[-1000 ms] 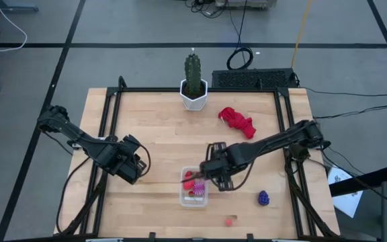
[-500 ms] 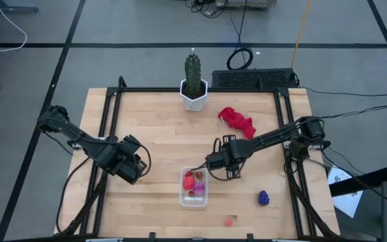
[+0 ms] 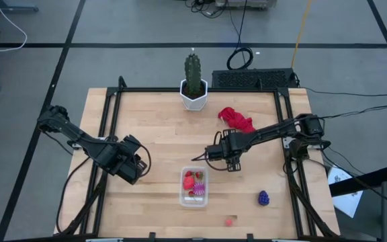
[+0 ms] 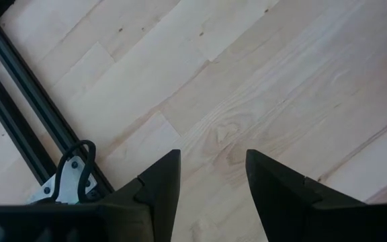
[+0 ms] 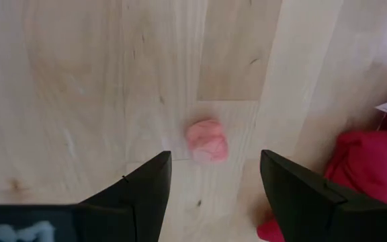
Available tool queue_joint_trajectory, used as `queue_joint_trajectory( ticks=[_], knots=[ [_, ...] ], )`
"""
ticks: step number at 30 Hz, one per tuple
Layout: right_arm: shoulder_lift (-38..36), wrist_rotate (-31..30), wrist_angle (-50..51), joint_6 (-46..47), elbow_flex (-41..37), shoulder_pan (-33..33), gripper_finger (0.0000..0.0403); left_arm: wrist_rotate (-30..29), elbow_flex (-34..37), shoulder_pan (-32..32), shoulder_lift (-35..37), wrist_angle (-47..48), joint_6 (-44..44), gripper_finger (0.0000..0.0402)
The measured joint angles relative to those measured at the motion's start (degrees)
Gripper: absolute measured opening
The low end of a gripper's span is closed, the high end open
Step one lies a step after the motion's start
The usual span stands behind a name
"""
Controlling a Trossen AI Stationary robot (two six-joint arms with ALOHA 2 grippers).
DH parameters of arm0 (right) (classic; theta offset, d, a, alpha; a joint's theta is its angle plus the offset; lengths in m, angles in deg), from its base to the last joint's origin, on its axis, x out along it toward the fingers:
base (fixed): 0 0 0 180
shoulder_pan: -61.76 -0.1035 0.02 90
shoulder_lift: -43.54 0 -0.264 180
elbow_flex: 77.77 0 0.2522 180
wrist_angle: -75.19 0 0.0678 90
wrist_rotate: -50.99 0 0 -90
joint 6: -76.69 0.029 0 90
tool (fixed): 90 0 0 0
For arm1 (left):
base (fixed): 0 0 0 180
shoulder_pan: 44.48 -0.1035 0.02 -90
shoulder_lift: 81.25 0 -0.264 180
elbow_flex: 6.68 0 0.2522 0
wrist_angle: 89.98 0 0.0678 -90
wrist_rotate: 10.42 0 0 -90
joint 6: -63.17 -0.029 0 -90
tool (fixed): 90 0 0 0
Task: Pick and placing Produce into tupperware
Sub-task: Put the top peach into the transparent container
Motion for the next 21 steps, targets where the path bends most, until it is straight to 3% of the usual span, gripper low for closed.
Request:
queue_joint_trajectory(
  ticks=[9, 21],
  knots=[
    [0.00, 1.67, -0.28, -0.98, -0.19, 0.06, 0.0220, 0.00, 0.00, 0.00, 0.00, 0.00, 0.02, 0.0175],
    [0.02, 1.68, -5.66, -2.78, -6.48, 2.36, 0.0220, 0.00, 0.00, 0.00, 0.00, 0.00, 0.02, 0.0175]
  ],
)
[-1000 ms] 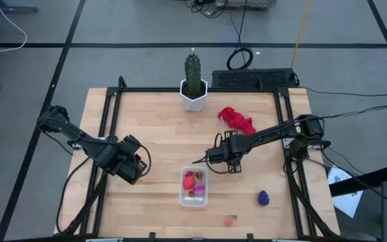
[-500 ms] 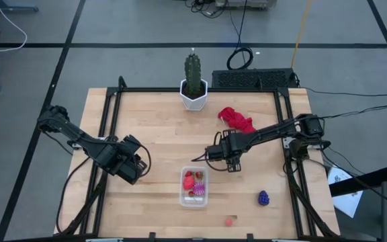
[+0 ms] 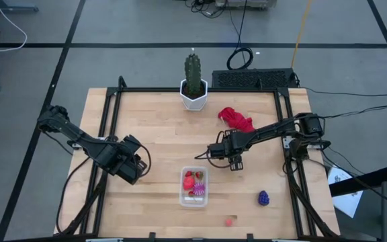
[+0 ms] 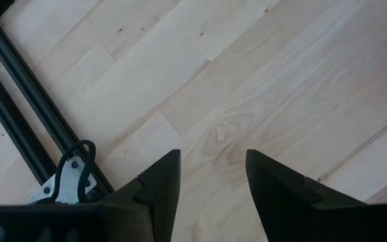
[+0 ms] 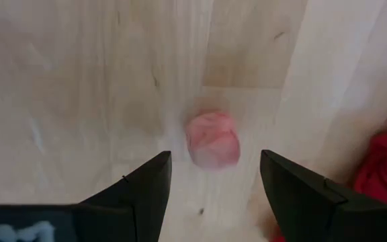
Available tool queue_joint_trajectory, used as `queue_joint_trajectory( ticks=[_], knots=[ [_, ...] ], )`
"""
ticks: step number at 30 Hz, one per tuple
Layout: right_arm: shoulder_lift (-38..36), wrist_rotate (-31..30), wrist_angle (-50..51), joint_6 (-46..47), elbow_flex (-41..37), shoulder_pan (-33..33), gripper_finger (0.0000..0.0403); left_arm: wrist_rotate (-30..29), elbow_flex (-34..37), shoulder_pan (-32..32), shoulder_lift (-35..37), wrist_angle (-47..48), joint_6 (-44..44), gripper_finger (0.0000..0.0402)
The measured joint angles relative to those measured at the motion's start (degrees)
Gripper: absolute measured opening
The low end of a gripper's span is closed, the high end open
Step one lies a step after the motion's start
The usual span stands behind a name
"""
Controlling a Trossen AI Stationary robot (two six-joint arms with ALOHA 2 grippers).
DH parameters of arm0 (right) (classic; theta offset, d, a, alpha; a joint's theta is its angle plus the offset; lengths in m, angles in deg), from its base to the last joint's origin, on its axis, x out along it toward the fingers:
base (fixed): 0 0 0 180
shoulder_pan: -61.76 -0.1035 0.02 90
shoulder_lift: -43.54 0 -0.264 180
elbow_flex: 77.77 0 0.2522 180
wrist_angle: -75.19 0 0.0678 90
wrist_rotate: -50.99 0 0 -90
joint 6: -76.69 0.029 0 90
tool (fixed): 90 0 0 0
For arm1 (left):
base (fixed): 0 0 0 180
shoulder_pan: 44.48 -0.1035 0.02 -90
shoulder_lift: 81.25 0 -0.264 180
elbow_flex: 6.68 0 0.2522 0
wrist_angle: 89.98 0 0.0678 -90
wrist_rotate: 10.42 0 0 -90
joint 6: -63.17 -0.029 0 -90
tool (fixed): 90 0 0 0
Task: Pick and placing Produce into tupperware
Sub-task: Put the top peach into the transparent container
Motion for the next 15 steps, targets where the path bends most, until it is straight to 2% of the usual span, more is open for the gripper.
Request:
queue_joint_trajectory(
  ticks=[15],
  knots=[
    [-0.02, 0.13, -7.98, -3.93, -4.19, 2.09, 0.0220, 0.00, 0.00, -0.02, -0.01, -0.01, 0.13, 0.0175]
  ],
)
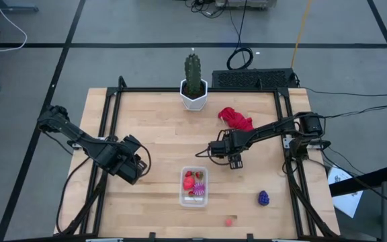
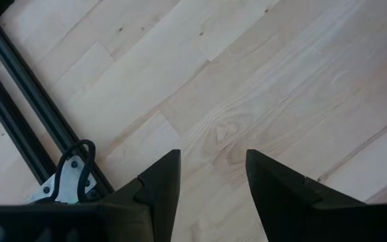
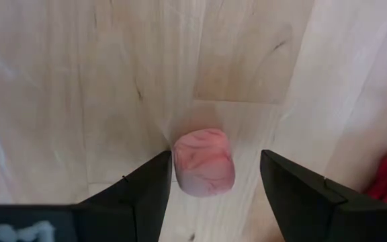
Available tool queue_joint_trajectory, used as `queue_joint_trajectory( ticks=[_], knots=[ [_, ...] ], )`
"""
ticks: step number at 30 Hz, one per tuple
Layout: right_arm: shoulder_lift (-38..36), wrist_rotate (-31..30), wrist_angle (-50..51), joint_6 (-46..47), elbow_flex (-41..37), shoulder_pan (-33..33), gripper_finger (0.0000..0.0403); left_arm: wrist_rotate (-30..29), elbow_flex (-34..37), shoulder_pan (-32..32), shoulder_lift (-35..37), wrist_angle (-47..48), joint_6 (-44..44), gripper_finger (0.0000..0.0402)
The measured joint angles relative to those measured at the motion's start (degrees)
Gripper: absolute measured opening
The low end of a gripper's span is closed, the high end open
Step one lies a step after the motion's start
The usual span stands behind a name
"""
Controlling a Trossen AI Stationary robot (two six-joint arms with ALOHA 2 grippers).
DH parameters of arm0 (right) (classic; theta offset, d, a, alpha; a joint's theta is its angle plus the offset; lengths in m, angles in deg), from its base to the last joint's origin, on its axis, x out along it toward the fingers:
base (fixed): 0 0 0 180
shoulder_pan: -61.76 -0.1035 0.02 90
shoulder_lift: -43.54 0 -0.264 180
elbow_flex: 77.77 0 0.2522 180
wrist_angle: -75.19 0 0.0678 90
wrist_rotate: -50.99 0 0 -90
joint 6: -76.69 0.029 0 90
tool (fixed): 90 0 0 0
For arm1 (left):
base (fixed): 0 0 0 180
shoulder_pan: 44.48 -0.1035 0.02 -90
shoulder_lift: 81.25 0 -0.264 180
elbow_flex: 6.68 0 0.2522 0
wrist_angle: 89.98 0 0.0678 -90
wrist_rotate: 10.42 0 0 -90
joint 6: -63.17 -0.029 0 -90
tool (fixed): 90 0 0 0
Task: Pick and placing Produce into tupperware
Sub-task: Put the top peach into the transparent container
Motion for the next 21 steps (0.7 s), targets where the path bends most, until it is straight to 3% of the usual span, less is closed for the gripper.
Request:
queue_joint_trajectory(
  ticks=[8, 21],
  knots=[
    [0.00, 0.03, 0.08, 0.82, -0.02, 0.00, 0.0207, 0.02, 0.00, 0.00, 0.01, -0.01, 0.04, 0.0175],
    [0.00, 0.02, 0.16, 2.76, -0.07, -0.02, 0.0148, 0.00, 0.00, 0.00, 0.00, -0.01, 0.12, 0.0175]
  ],
)
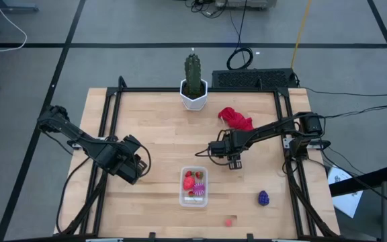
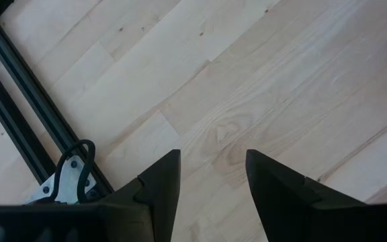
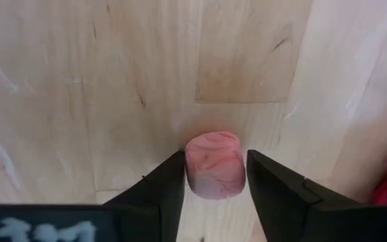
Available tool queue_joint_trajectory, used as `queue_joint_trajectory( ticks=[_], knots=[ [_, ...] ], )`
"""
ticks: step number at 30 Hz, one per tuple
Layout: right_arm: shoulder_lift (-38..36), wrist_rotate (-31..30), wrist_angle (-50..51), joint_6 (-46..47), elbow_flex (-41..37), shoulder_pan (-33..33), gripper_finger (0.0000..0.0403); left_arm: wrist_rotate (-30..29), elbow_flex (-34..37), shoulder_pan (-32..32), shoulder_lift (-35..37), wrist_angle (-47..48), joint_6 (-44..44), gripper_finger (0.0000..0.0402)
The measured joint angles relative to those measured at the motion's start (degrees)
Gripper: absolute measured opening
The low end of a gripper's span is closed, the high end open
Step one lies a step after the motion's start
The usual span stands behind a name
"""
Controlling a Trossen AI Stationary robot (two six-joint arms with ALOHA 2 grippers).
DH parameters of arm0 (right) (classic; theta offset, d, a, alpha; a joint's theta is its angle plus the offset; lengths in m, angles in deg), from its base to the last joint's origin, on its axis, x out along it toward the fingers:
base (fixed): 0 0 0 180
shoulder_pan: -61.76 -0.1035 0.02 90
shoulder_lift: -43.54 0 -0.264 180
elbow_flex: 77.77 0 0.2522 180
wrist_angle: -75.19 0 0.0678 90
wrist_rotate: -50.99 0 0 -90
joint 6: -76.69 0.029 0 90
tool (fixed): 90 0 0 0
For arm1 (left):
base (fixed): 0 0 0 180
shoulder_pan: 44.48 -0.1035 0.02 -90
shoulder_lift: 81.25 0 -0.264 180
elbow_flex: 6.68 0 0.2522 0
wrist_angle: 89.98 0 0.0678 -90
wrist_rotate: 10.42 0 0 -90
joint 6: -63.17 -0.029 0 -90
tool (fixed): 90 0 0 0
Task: Pick and placing Produce into tupperware
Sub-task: Put the top peach into the transparent container
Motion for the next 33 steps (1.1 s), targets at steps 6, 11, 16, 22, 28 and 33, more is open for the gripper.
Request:
queue_joint_trajectory(
  ticks=[6, 11, 16, 22, 28, 33],
  knots=[
    [0.07, -0.30, 3.54, 2.74, 1.34, -0.04, 0.0133, 0.01, 0.00, 0.00, -0.01, -0.01, 0.01, 0.0175],
    [0.07, -0.21, 6.06, 4.37, 4.28, -0.88, 0.0130, 0.00, 0.00, 0.00, -0.01, -0.07, 0.01, 0.0175],
    [0.07, -0.12, 7.28, 4.42, 8.96, -3.92, 0.0130, 0.01, 0.00, 0.00, -0.01, -0.42, 0.00, 0.0175],
    [0.07, 0.07, 6.60, 5.05, 16.98, -10.00, 0.0130, 0.02, 0.00, 0.00, 0.00, -1.42, -0.03, 0.0175],
    [0.88, 0.10, 3.06, 7.41, 24.26, -15.52, 0.0130, 0.02, 0.00, 0.00, 0.01, -1.50, -0.03, 0.0175],
    [6.23, -0.11, 4.09, 6.32, 31.93, -18.45, 0.0130, 0.79, 0.00, 0.00, -0.01, -1.54, -0.05, 0.0175]
  ],
)
